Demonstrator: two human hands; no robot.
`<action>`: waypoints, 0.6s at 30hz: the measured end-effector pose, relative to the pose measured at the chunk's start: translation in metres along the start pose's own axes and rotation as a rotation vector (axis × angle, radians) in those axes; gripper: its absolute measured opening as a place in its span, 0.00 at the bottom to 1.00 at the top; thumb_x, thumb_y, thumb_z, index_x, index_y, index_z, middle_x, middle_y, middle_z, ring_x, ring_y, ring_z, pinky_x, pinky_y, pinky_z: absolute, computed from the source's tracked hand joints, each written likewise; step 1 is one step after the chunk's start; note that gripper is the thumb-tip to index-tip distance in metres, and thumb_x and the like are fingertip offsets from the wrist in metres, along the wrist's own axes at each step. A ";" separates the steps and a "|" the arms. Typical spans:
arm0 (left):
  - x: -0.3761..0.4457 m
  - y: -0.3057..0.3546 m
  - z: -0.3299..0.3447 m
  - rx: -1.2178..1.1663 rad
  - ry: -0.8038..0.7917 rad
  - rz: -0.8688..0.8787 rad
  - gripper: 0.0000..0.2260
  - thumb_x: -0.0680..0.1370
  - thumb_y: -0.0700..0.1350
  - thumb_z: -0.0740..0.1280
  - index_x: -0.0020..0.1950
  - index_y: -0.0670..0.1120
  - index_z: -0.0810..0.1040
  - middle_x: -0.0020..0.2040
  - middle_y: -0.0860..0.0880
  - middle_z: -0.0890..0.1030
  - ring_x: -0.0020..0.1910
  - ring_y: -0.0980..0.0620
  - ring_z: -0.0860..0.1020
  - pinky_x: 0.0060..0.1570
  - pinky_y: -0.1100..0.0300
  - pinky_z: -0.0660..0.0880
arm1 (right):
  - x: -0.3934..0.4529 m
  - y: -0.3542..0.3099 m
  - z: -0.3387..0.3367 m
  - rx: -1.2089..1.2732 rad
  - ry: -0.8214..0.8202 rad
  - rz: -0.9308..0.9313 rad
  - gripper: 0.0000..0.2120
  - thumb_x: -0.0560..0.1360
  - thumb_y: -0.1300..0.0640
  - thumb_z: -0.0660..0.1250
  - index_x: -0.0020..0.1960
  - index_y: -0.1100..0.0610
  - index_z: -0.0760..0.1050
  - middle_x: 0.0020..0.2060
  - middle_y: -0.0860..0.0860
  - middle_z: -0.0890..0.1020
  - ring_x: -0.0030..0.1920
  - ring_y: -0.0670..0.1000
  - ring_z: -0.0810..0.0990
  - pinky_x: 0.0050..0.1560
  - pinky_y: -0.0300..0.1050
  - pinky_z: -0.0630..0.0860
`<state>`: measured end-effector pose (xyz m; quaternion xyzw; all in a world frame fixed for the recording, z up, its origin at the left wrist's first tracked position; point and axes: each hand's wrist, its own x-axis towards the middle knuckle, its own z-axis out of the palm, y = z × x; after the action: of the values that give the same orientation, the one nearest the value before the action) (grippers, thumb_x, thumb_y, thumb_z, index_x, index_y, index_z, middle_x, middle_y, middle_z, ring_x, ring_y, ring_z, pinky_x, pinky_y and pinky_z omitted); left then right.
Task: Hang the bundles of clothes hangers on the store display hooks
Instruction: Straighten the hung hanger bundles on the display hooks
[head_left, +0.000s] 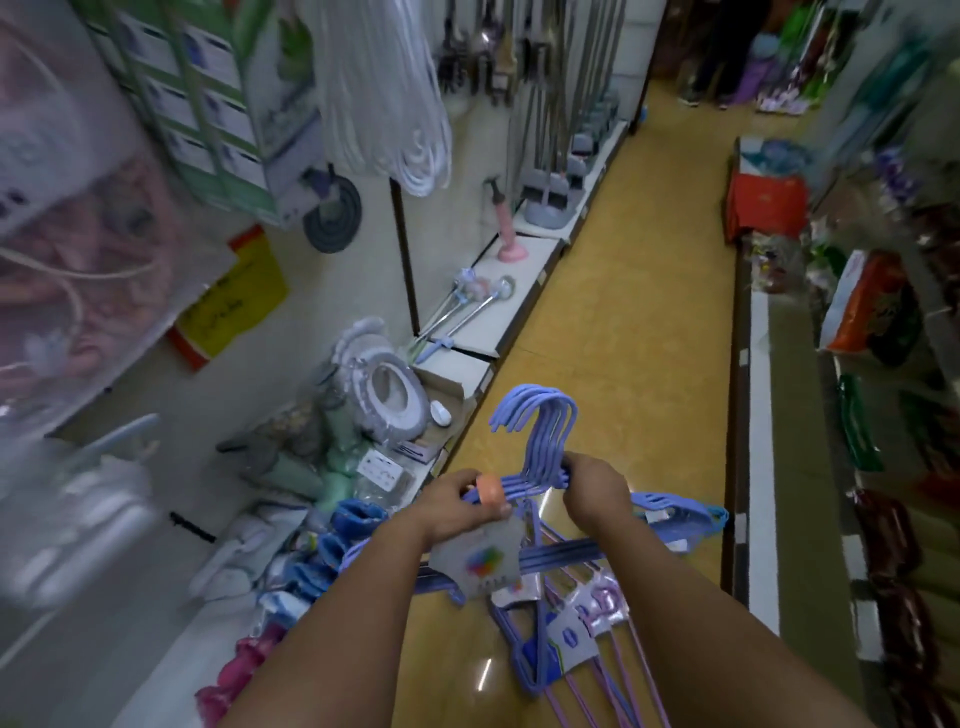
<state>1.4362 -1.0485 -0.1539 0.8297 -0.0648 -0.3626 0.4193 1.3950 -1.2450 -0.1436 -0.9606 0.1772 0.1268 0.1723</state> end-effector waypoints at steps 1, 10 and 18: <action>-0.007 0.002 -0.003 -0.009 0.023 0.007 0.34 0.63 0.64 0.75 0.65 0.50 0.75 0.64 0.50 0.76 0.61 0.50 0.74 0.63 0.50 0.72 | -0.001 -0.006 -0.004 -0.005 -0.003 -0.017 0.20 0.74 0.65 0.58 0.62 0.52 0.74 0.56 0.55 0.81 0.58 0.59 0.77 0.53 0.48 0.73; -0.069 -0.003 0.002 0.166 0.430 -0.048 0.23 0.76 0.64 0.62 0.63 0.50 0.76 0.57 0.45 0.79 0.55 0.45 0.77 0.54 0.48 0.74 | -0.008 -0.060 -0.010 -0.035 -0.068 -0.284 0.18 0.76 0.63 0.58 0.64 0.54 0.73 0.60 0.55 0.79 0.60 0.58 0.76 0.54 0.47 0.73; -0.145 -0.031 0.036 0.197 0.649 -0.363 0.29 0.79 0.64 0.54 0.73 0.49 0.65 0.75 0.45 0.60 0.71 0.41 0.61 0.67 0.45 0.65 | -0.058 -0.095 0.008 -0.149 -0.108 -0.594 0.14 0.78 0.64 0.58 0.62 0.56 0.74 0.56 0.57 0.80 0.55 0.59 0.78 0.51 0.50 0.76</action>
<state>1.3003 -0.9919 -0.1115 0.9358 0.1846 -0.1414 0.2651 1.3778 -1.1411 -0.1061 -0.9723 -0.1304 0.1342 0.1403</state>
